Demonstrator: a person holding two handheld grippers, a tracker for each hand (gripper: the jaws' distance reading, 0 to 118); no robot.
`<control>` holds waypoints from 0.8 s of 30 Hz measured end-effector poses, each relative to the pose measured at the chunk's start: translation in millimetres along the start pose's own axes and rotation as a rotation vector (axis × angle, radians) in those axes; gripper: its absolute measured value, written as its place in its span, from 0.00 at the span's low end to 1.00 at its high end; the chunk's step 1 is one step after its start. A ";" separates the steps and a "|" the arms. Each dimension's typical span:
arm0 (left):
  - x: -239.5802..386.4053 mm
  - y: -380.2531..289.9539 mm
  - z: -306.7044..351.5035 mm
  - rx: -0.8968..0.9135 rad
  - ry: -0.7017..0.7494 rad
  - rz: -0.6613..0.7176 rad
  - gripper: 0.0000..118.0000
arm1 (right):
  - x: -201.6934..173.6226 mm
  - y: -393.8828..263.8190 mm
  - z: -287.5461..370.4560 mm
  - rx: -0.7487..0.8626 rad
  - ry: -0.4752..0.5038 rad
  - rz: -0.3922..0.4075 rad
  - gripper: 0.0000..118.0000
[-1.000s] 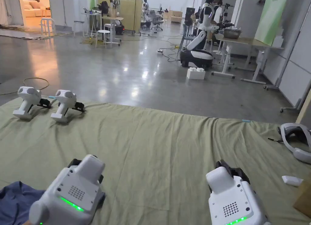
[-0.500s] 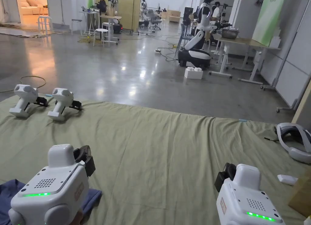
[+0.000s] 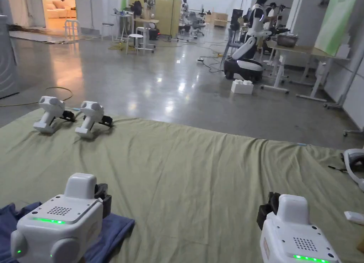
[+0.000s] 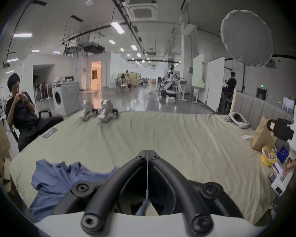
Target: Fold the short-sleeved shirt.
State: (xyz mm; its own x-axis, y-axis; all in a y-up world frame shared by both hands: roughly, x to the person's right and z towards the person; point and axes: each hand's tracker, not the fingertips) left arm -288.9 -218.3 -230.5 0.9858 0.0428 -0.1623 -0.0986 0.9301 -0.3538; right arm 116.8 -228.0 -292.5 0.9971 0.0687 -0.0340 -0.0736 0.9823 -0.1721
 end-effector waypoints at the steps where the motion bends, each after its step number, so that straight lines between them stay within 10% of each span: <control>1: -13.5 -4.8 -2.4 -0.047 0.016 0.004 0.02 | -1.1 -0.7 -1.7 -0.006 0.005 0.004 0.08; 11: -146.4 -64.2 -22.6 -0.519 0.110 0.049 0.03 | -26.9 -15.6 -5.5 -0.044 0.068 0.041 0.08; 13: -165.2 -72.9 -22.3 -0.568 0.127 0.072 0.16 | -33.0 -19.6 -7.1 -0.053 0.084 0.039 0.08; 15: -180.4 -81.8 -23.4 -0.606 0.113 0.136 0.65 | -39.6 -22.0 -8.4 -0.063 0.094 0.038 0.08; 24: -201.9 -136.2 -51.5 -0.787 0.156 0.202 0.65 | -55.2 -32.0 -4.5 -0.087 0.133 0.067 0.08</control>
State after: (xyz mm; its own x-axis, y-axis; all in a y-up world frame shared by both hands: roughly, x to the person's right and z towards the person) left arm -481.5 -372.4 -197.0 0.9144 0.0762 -0.3975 -0.3952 0.3800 -0.8363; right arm 64.0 -264.1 -289.5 0.9786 0.1040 -0.1773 -0.1470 0.9570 -0.2500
